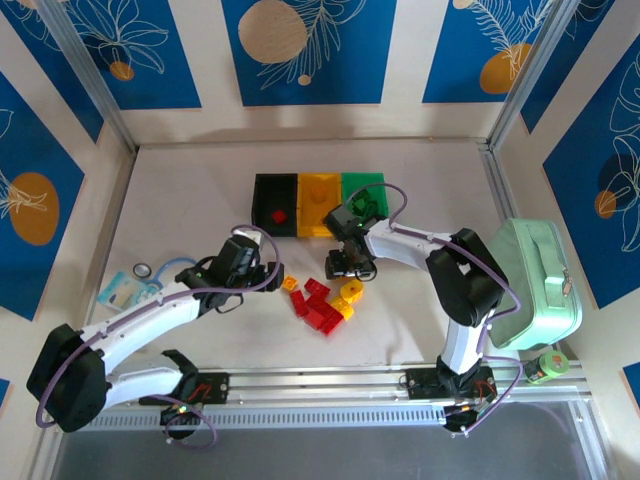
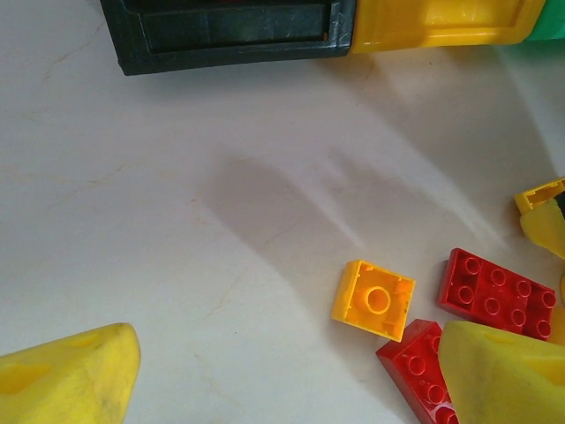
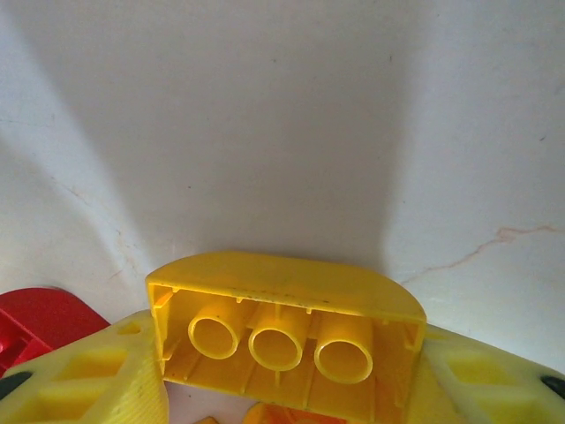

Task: Sort the legos into containers by color
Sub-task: Pick up the lego from the center of the table, then place the lego in the container.

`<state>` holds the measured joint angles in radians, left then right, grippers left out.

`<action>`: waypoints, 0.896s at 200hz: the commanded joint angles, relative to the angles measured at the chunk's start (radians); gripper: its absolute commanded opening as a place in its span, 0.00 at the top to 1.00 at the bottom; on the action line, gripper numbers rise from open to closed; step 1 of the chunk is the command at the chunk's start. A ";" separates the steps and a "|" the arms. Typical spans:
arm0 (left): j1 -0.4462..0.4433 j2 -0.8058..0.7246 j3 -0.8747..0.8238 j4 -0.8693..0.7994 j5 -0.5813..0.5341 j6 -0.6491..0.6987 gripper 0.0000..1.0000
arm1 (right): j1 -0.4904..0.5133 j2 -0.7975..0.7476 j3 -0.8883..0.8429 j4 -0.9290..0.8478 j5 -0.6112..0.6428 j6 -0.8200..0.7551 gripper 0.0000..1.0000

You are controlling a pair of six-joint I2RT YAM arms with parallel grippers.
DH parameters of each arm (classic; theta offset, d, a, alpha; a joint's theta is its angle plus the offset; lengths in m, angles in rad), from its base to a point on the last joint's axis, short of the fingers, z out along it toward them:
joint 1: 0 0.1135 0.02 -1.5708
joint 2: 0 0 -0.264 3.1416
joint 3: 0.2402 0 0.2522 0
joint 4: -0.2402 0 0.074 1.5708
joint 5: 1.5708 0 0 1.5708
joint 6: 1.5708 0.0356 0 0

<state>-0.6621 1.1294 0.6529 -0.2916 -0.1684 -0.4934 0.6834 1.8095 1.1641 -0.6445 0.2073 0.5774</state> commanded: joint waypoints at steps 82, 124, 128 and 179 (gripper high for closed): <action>0.015 -0.058 -0.060 0.021 0.018 -0.027 0.14 | -0.013 -0.017 0.347 -0.195 0.099 -0.082 0.50; 0.014 -0.144 -0.117 -0.009 0.020 -0.067 0.15 | -0.061 0.157 0.665 -0.294 0.121 -0.155 0.47; 0.014 -0.154 -0.122 -0.010 0.019 -0.070 0.15 | -0.065 0.175 0.697 -0.300 0.119 -0.160 0.46; 0.012 -0.186 -0.114 -0.070 0.013 -0.058 0.15 | -0.083 0.289 0.940 -0.378 0.115 -0.207 0.07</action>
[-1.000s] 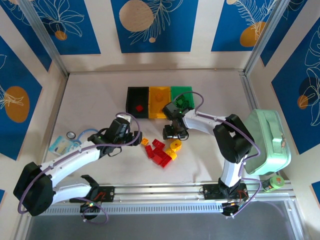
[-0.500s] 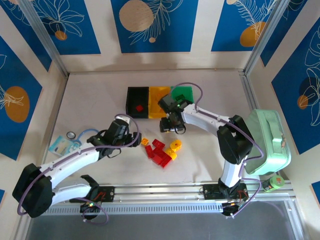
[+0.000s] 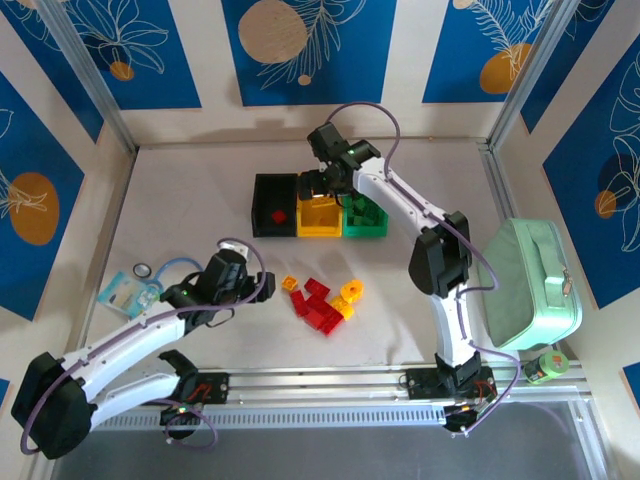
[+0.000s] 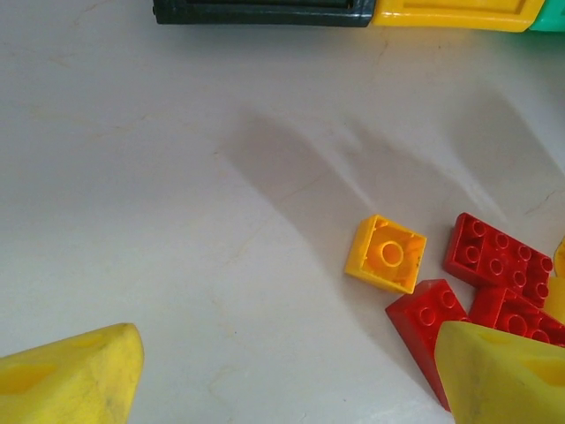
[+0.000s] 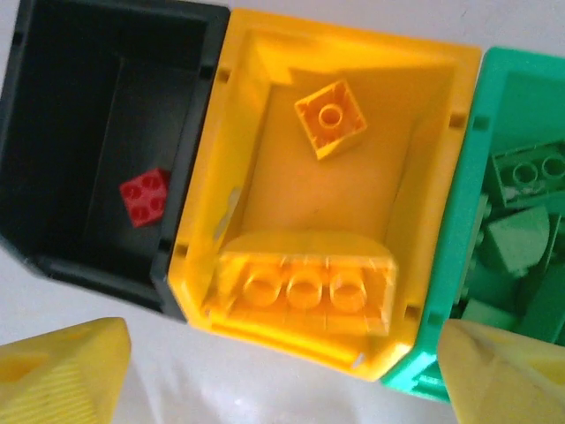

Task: Sort the legos into containers by color
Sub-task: Place the lego in the container, then pick up the lego from the center of the table.

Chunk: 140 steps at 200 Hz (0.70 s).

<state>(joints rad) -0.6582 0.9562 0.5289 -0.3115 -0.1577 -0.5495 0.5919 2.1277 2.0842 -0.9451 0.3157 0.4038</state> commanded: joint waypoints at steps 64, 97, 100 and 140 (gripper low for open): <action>0.004 0.078 0.006 0.031 0.080 0.010 0.15 | 0.011 -0.321 -0.407 0.080 -0.016 0.029 0.07; -0.008 0.186 0.051 0.073 0.134 0.010 0.16 | 0.009 -0.444 -0.616 0.151 -0.031 0.073 0.07; -0.010 0.196 0.055 0.076 0.135 0.010 0.16 | 0.009 -0.453 -0.631 0.156 -0.032 0.078 0.07; -0.042 0.319 0.128 0.104 0.137 0.025 0.23 | -0.004 -0.513 -0.784 0.217 -0.059 0.118 0.08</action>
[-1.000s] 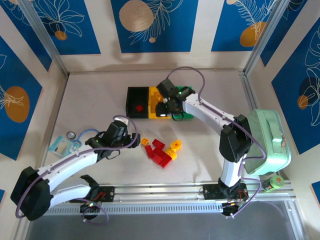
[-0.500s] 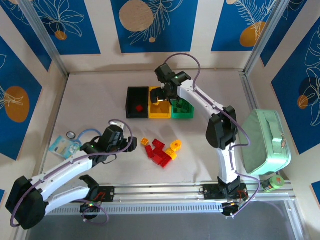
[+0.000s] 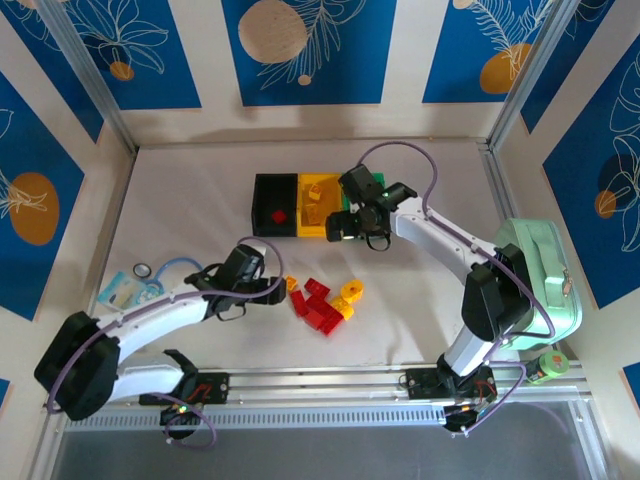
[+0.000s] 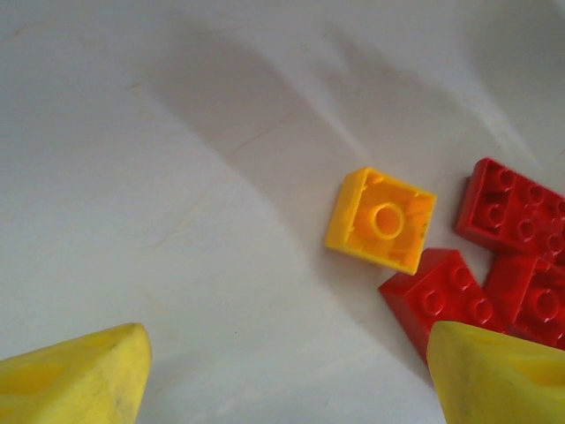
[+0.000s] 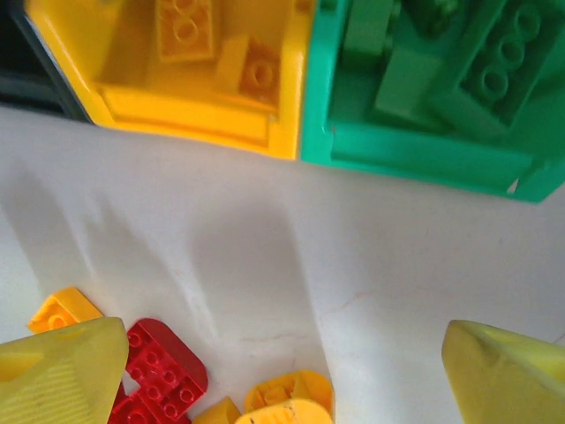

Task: Sort the legos into containers by color
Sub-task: Pick up the lego from the center of the table.

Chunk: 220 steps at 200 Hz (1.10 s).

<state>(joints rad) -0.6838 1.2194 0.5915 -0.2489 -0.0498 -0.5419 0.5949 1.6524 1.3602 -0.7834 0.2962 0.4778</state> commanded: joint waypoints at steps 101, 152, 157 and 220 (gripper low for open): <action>-0.056 0.291 0.182 0.058 0.031 0.014 0.39 | -0.046 -0.133 -0.233 0.128 -0.074 0.082 0.09; -0.057 0.358 0.198 0.068 0.023 0.016 0.43 | -0.071 -0.174 -0.296 0.148 -0.080 0.091 0.09; -0.056 0.363 0.200 0.070 0.021 0.015 0.43 | -0.074 -0.178 -0.301 0.150 -0.081 0.091 0.09; -0.057 0.406 0.232 0.071 0.005 0.028 0.55 | -0.083 -0.192 -0.331 0.164 -0.089 0.099 0.09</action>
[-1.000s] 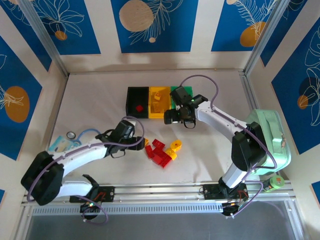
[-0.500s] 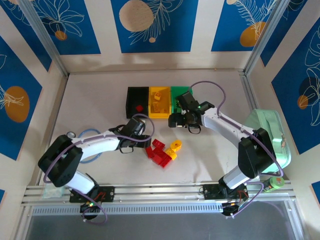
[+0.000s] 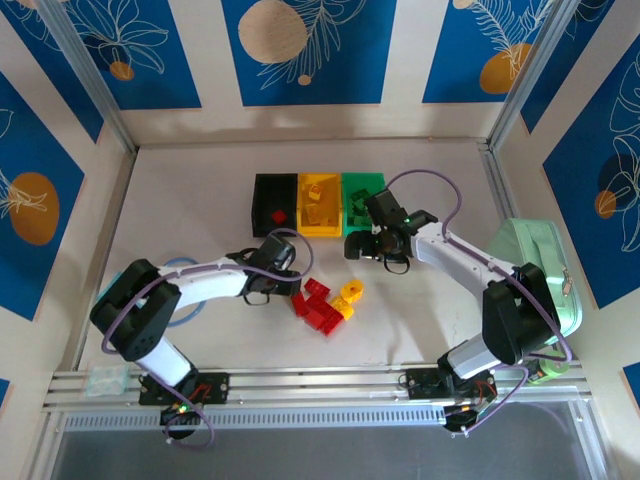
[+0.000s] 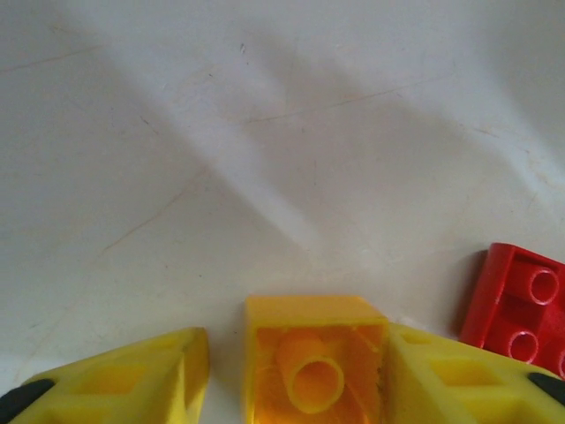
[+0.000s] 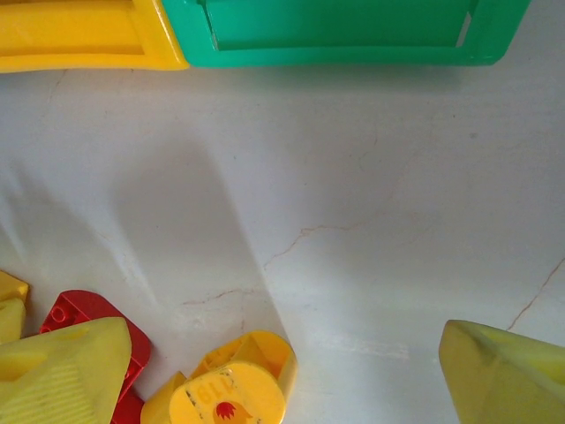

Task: Sort the legos into containers by color
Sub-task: Pick up the lego from the center of the table.

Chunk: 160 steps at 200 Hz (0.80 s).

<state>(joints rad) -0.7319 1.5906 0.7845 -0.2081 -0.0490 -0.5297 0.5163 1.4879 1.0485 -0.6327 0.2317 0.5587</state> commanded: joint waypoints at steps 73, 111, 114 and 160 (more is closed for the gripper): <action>-0.009 -0.016 0.168 -0.092 -0.040 0.043 0.67 | -0.014 -0.072 -0.091 0.008 0.004 0.049 0.10; 0.002 0.049 0.337 -0.153 -0.069 0.082 0.67 | -0.007 -0.118 -0.174 0.028 -0.018 0.073 0.10; 0.003 0.057 0.349 -0.156 -0.069 0.083 0.68 | -0.005 -0.121 -0.180 0.028 -0.018 0.075 0.10; 0.042 0.230 0.602 -0.208 -0.048 0.122 0.68 | 0.037 -0.160 -0.245 0.038 -0.002 0.120 0.11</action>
<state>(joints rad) -0.7143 1.7336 1.2728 -0.3473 -0.0978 -0.4530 0.5304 1.3670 0.8337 -0.6033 0.2321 0.6373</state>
